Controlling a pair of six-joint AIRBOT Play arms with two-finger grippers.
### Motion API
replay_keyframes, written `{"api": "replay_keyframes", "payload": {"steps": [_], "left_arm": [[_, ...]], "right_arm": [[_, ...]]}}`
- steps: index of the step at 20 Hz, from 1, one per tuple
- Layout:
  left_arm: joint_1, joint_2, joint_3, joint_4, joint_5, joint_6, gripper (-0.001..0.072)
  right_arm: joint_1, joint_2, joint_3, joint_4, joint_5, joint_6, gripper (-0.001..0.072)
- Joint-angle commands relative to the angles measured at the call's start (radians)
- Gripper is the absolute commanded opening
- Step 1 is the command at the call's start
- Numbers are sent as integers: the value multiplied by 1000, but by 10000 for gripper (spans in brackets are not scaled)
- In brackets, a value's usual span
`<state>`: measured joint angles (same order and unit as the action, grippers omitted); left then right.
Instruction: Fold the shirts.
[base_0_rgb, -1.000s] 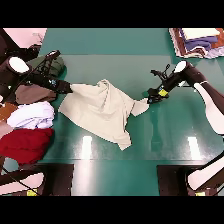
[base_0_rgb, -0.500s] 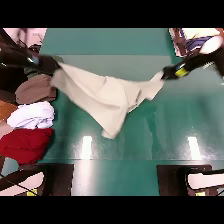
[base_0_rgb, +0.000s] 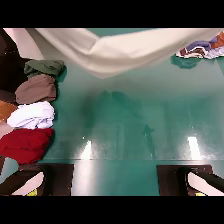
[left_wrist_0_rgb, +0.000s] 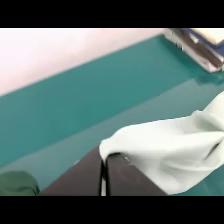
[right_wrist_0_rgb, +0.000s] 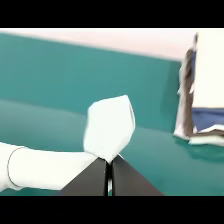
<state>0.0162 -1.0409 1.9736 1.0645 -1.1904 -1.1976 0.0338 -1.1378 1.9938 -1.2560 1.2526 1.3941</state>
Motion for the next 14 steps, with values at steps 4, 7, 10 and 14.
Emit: {"api": "replay_keyframes", "payload": {"steps": [4, 7, 10, 14], "left_arm": [[1, 34, -48, -2, -42, -8, 23], [1, 34, -323, -2, -44, -10, 23], [1, 34, -691, -1, 2, 5, 24], [1, 34, -1050, 1, 124, 79, 24]], "right_arm": [[-45, 215, -234, 7, 37, 37, 13], [0, 279, -477, 3, 157, 68, 13], [58, 371, -804, 2, 166, 101, 13], [109, 461, -1137, 6, 165, 122, 16]]}}
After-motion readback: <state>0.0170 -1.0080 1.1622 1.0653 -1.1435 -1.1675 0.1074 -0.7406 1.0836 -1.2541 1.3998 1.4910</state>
